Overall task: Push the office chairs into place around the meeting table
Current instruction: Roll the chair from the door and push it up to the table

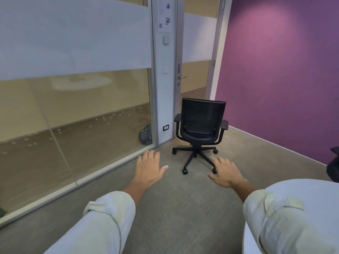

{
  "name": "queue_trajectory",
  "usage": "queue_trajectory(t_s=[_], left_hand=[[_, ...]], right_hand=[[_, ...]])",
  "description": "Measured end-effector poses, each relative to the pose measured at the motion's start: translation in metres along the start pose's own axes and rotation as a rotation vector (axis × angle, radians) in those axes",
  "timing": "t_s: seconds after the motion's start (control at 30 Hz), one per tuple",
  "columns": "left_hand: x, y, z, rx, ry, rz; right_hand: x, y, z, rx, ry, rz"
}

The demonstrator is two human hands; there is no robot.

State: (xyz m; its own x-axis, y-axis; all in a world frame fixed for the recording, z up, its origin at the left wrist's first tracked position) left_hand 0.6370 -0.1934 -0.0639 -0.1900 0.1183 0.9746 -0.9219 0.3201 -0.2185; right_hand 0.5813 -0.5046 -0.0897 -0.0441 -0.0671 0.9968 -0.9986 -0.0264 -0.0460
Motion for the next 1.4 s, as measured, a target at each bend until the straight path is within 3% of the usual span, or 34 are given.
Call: queue_trajectory(t_s=[0.3,0.47,1.0,1.27,1.4], left_hand=[[-0.023,-0.180,-0.025,-0.085,0.009,0.015],[-0.042,-0.269,-0.019,-0.107,0.014,0.021],[-0.098,-0.572,0.068,-0.056,0.117,0.067],[-0.135,-0.688,0.108,-0.117,0.120,0.020],[-0.166,-0.751,0.119,-0.166,0.159,-0.015]], right_hand=[[0.015,-0.173,0.022,-0.098,-0.026,0.140],[0.007,-0.245,0.056,-0.133,-0.049,0.127],[0.037,-0.520,0.255,-0.075,0.069,0.110],[0.026,-0.609,0.316,-0.148,-0.019,0.083],[0.005,-0.652,0.335,-0.089,0.012,0.004]])
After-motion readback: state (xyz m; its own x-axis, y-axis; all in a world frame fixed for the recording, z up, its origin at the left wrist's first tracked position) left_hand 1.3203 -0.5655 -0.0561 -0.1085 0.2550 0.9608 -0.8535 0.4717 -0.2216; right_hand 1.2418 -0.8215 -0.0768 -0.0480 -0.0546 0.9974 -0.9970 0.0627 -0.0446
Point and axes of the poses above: each hand's wrist, its own y-axis away from the middle knuckle, its own x-axis out of the back of the hand, z = x × y, the point moved 3 cm from there along -y, towards the middle knuckle, and after that the axes turned 3 degrees about x, right-handed, at the moved point
